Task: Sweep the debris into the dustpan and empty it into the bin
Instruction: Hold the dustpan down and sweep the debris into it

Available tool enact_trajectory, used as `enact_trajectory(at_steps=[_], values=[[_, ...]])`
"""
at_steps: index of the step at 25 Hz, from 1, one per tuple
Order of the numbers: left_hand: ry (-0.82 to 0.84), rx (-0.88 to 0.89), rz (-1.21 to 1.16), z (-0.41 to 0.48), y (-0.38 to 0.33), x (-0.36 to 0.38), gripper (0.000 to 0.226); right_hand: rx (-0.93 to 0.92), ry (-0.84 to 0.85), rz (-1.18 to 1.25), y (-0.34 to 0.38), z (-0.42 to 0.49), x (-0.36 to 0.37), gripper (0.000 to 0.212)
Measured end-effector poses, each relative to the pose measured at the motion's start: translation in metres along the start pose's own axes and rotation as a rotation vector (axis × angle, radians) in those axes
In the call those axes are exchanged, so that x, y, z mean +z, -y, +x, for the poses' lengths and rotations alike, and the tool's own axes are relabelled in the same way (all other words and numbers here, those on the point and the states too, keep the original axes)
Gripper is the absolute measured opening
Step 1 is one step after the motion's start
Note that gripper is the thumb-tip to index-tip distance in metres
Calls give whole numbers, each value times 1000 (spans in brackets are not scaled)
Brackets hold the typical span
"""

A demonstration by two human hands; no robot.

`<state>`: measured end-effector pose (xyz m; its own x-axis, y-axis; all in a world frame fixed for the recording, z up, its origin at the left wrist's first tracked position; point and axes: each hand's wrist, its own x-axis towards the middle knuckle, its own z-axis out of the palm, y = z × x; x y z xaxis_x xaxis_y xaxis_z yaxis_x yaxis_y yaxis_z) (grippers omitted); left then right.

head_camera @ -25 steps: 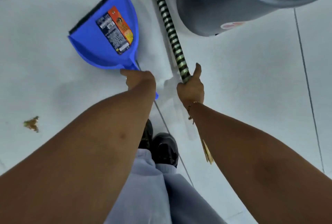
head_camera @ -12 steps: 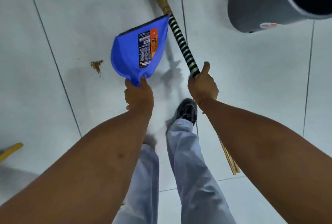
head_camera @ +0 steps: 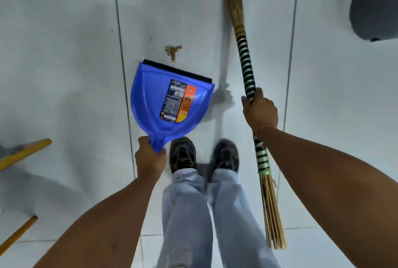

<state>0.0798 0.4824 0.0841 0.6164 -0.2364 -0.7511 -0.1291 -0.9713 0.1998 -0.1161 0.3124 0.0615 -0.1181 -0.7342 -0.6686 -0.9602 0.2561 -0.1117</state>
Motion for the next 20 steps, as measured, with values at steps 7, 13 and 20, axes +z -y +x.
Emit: enact_trajectory(at_steps=[7,13,20], values=[[-32,47,158,90,52,6,60,171,30,3,-18,-11,89,39],[-96,285,476,179,62,-15,72,116,7,-239,-64,-2,117,27],[-86,335,509,211,43,-21,73,-45,-105,-384,-82,3,102,35]])
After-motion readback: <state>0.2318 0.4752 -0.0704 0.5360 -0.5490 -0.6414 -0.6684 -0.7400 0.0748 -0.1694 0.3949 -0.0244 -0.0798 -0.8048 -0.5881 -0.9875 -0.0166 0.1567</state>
